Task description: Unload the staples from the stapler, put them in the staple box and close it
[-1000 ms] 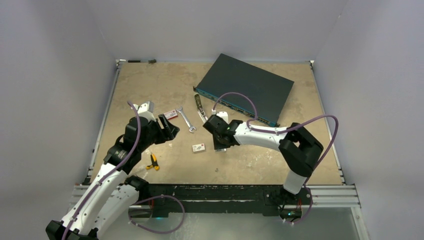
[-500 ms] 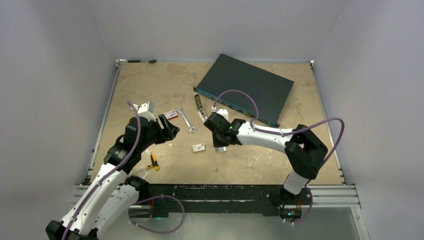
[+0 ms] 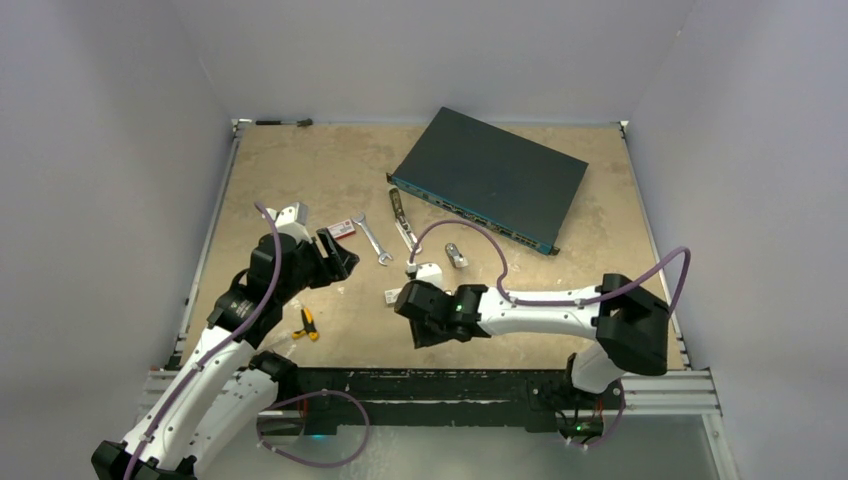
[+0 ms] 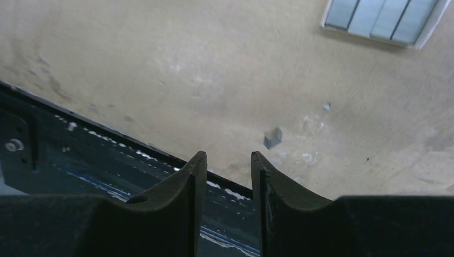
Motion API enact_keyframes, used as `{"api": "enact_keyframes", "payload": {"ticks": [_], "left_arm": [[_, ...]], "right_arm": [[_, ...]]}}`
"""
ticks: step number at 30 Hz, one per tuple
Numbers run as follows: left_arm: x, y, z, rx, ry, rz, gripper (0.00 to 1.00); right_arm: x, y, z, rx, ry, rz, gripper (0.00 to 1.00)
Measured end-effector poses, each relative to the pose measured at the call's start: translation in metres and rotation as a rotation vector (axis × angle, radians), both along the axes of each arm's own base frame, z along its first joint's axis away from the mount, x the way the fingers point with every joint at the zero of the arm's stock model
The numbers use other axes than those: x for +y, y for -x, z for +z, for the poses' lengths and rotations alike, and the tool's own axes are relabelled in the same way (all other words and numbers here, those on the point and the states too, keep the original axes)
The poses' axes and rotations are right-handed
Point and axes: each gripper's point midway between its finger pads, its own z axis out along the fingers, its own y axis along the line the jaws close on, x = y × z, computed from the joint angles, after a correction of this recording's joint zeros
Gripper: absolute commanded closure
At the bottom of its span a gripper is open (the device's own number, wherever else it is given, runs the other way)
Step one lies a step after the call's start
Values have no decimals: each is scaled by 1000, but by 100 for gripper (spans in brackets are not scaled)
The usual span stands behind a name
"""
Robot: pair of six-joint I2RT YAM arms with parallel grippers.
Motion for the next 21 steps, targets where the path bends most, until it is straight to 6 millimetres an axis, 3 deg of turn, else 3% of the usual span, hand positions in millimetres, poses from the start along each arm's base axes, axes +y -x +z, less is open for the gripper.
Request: {"api": "enact_keyframes", "payload": {"ticks": [4,7,14,21], "left_arm": [[0,0,0,0,0,0,39],[0,0,0,0,0,0,39],[0,0,-1,2,-1,0,39],[0,-1,-2,8,-4,0,39]], "right_arm": [[-15,13,-13,33,34,-28,56],[-24,16,-12,43,36,-46,55],[-28,18,-13,51,36,-53,60],[-33,20,-35,73,107,-50,57]]}}
